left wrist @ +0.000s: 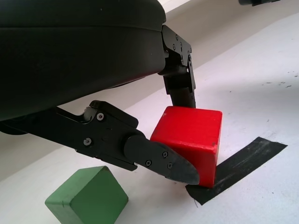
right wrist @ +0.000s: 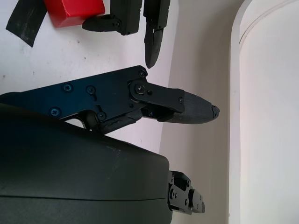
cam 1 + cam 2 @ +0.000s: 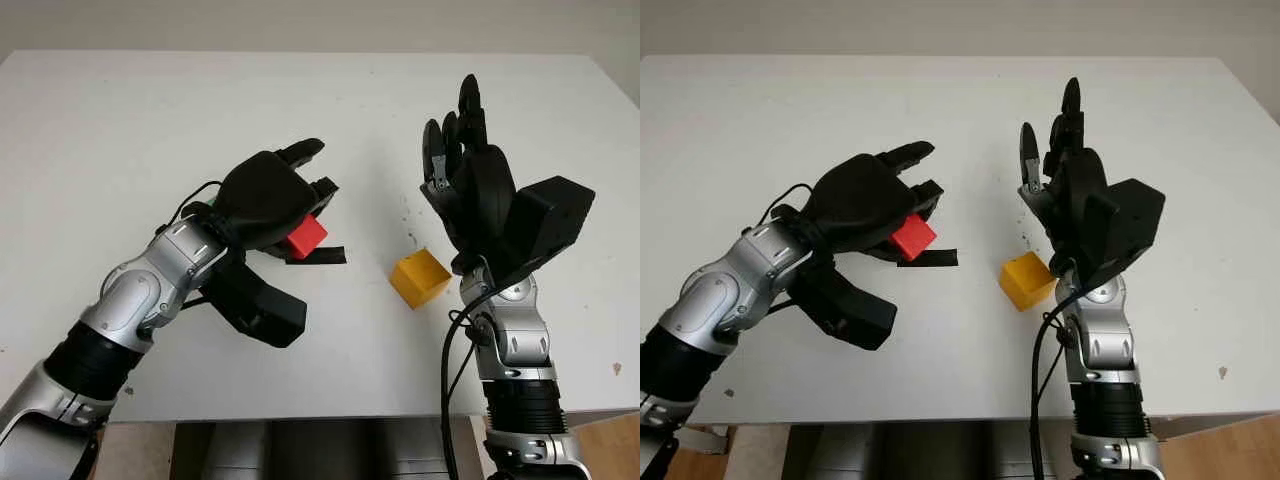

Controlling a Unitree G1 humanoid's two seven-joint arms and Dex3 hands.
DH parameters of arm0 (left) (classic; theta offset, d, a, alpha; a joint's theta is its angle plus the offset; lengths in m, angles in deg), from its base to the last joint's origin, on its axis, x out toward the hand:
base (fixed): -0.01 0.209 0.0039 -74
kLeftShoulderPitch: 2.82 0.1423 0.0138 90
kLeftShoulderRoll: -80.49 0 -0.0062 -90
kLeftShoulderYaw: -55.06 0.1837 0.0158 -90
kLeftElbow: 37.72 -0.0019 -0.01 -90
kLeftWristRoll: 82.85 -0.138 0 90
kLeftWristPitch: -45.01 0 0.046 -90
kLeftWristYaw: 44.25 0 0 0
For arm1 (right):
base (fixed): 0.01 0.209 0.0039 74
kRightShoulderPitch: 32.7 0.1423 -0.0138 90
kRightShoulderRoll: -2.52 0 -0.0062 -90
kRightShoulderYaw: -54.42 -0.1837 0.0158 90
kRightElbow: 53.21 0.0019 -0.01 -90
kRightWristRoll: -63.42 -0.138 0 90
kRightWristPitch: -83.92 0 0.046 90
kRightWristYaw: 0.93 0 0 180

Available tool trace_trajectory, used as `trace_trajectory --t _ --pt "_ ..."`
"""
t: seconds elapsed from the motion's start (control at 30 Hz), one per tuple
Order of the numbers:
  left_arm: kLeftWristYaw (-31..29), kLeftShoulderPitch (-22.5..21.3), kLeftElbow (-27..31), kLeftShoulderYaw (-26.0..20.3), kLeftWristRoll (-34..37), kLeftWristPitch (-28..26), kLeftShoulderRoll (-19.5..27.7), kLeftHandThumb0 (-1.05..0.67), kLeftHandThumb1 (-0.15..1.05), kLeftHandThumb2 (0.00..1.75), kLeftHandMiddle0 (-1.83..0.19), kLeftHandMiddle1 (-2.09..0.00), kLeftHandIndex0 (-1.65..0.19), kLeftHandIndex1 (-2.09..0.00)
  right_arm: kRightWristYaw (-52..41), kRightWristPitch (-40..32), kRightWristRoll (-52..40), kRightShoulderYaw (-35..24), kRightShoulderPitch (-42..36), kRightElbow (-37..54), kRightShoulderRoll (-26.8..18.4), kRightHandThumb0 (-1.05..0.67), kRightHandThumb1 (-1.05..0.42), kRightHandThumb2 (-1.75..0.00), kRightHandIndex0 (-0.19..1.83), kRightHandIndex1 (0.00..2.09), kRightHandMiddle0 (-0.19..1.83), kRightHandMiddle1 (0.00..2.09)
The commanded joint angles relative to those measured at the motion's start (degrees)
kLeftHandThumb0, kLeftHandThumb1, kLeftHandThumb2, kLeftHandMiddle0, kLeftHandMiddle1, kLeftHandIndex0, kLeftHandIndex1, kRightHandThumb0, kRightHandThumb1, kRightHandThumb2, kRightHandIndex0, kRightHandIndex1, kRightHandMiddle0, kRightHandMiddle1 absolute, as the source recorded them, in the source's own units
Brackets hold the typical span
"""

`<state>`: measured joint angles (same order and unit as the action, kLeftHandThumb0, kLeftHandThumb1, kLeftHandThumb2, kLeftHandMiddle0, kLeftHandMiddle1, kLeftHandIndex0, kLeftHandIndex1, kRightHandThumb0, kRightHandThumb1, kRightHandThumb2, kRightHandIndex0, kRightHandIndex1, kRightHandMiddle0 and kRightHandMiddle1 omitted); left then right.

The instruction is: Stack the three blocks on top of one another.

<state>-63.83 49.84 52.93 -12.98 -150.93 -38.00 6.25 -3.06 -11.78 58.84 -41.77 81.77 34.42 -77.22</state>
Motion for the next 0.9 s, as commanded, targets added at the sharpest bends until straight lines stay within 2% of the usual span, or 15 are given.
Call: trace_trajectory --t 0.0,0.17,0.37,0.5,0.7,0.87 --pt "-0.73 -0.52 -0.32 1.04 0.74 -0.08 -0.91 -0.44 0.99 0.05 -0.09 -0.05 -0.33 -1.36 0.19 -0.17 0.11 -0.12 -0.61 1.36 -0.25 -0.63 -1.05 -0.57 -0.19 0.0 -0.19 0.01" --pt "0.18 -0.6 -0.65 1.29 1.17 -0.06 -1.61 -0.44 0.97 0.05 -0.11 -0.06 -0.35 -1.28 0.49 -0.48 -0.2 -0.25 -0.7 1.6 -0.03 -0.62 -1.05 -0.57 -0.19 0.0 -0.19 0.0" --pt "-1.11 -0.18 0.07 1.24 3.44 -0.11 -2.67 -0.38 0.95 0.05 -0.09 -0.05 -0.34 -1.41 0.32 0.08 0.11 0.08 -0.79 1.56 -0.27 -0.61 -1.05 -0.58 -0.19 0.0 -0.19 0.0" --pt "-1.79 0.61 0.89 1.15 6.15 0.84 -2.96 -0.43 0.97 0.06 -0.1 -0.05 -0.34 -1.36 0.06 0.33 -0.47 -0.24 -0.73 0.98 -0.05 -0.59 -1.05 -0.58 -0.19 0.0 -0.19 0.0" --pt "-2.44 0.83 1.93 1.47 8.05 1.37 -2.95 -0.46 1.02 0.06 -0.08 -0.05 -0.26 -1.51 0.21 0.43 -0.83 -0.28 -0.88 1.15 0.21 -0.59 -1.05 -0.58 -0.19 0.0 -0.19 0.0" --pt "-1.69 0.78 1.44 1.51 8.17 0.98 -3.28 -0.46 1.03 0.06 -0.06 -0.05 -0.23 -1.5 0.52 0.39 -0.79 -0.3 -0.84 0.88 0.36 -0.58 -1.05 -0.58 -0.19 0.0 -0.19 0.0"
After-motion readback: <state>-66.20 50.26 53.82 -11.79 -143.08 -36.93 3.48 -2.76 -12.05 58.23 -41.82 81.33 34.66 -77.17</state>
